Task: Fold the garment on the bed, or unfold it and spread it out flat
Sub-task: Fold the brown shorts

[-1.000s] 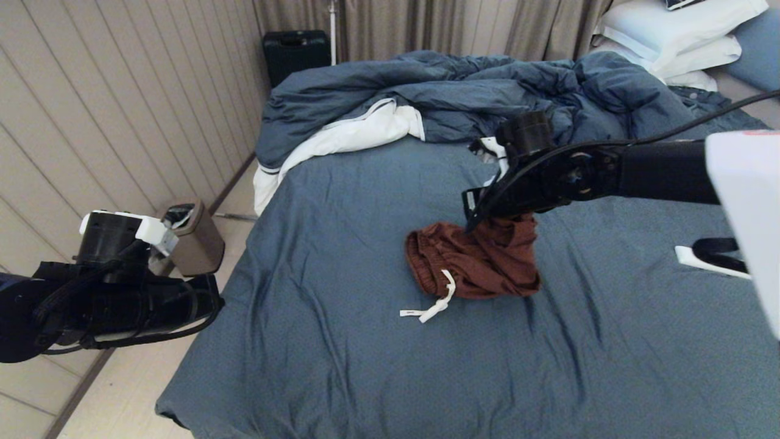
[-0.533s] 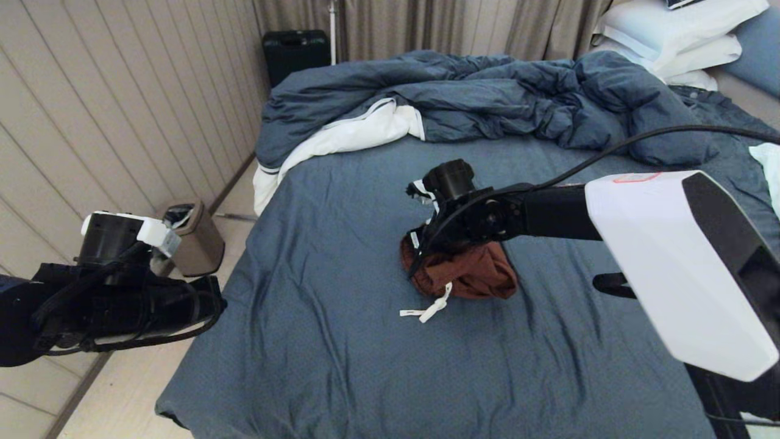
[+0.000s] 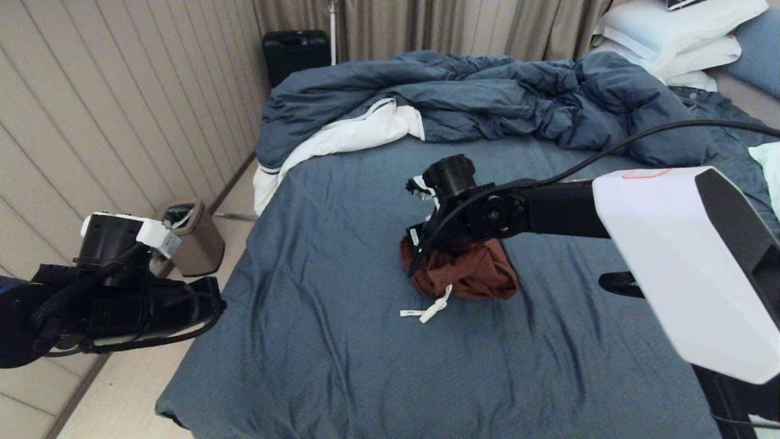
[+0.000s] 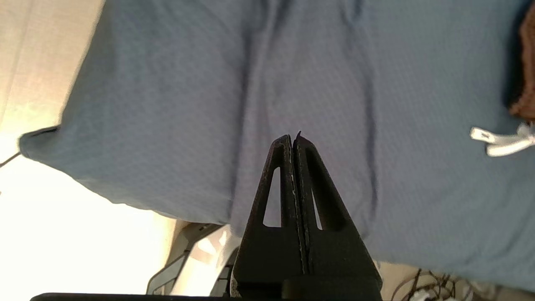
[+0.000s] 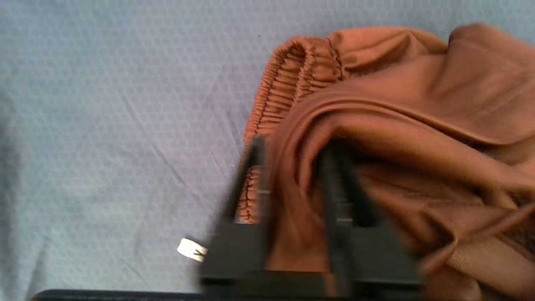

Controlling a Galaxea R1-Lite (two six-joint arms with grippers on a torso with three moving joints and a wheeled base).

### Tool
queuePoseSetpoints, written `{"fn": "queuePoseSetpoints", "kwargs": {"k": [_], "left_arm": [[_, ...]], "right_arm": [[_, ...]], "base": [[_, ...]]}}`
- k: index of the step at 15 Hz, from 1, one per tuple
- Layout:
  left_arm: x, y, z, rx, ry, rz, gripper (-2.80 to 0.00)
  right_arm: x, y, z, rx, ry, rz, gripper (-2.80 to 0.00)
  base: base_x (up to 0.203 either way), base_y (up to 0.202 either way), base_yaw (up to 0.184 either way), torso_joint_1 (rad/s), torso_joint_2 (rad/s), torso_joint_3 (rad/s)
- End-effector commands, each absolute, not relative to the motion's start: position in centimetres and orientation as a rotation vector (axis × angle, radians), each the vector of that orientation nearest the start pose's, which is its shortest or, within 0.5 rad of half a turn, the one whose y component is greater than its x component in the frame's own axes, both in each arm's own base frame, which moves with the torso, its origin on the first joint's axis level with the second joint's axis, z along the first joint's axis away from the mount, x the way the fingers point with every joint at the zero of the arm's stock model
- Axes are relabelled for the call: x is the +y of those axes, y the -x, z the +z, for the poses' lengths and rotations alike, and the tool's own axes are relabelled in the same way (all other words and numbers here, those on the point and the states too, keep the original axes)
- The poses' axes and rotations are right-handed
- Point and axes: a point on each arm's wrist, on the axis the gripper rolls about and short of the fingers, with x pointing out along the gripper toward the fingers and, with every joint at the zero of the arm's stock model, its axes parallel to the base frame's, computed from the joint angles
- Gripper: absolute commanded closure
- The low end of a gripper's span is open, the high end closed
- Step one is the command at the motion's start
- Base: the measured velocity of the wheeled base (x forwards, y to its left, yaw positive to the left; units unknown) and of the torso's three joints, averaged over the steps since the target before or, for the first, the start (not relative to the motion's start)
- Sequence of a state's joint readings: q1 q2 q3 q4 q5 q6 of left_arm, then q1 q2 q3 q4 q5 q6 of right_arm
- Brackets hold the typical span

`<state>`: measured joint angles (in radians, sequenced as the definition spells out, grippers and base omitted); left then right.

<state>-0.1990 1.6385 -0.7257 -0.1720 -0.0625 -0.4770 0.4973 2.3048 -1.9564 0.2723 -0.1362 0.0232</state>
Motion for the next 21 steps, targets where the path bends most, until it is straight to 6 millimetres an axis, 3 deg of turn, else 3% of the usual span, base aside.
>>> {"fn": "queuePoseSetpoints", "kwargs": {"k": [1, 5, 8, 9, 11, 16, 19, 21], "left_arm": [[-5.3, -25.7, 13.9, 0.782, 0.405, -0.068, 0.00], [-5.3, -25.6, 14.0, 0.777, 0.405, -0.068, 0.00], [-5.3, -25.5, 14.1, 0.774, 0.406, -0.070, 0.00], [-5.3, -25.5, 14.1, 0.773, 0.406, -0.071, 0.00], [-5.3, -25.4, 14.4, 0.759, 0.407, -0.074, 0.00], [-4.6, -22.1, 18.1, 0.606, 0.420, -0.128, 0.00], [-4.5, -20.9, 18.7, 0.587, 0.432, -0.188, 0.00], [-4.9, -20.7, 17.7, 0.631, 0.421, -0.205, 0.00]], "right_arm": [[22.4, -41.3, 18.7, 0.571, 0.166, 0.360, -2.80], [22.2, -40.4, 20.6, 0.533, 0.148, 0.364, -2.80], [20.3, -38.8, 25.1, 0.443, 0.112, 0.343, -2.80], [18.6, -39.2, 25.6, 0.439, 0.100, 0.301, 0.00], [15.7, -38.9, 25.6, 0.471, 0.088, 0.234, 0.00], [11.6, -34.1, 28.0, 0.470, 0.064, 0.182, 0.00], [9.9, -33.3, 26.2, 0.544, 0.068, 0.144, 0.00], [9.9, -34.7, 23.7, 0.616, 0.081, 0.130, 0.00]], "base": [[0.000, 0.000, 0.000, 0.000, 0.00, 0.000], [0.000, 0.000, 0.000, 0.000, 0.00, 0.000], [0.000, 0.000, 0.000, 0.000, 0.00, 0.000], [0.000, 0.000, 0.000, 0.000, 0.00, 0.000], [0.000, 0.000, 0.000, 0.000, 0.00, 0.000], [0.000, 0.000, 0.000, 0.000, 0.00, 0.000], [0.000, 0.000, 0.000, 0.000, 0.00, 0.000], [0.000, 0.000, 0.000, 0.000, 0.00, 0.000]]}}
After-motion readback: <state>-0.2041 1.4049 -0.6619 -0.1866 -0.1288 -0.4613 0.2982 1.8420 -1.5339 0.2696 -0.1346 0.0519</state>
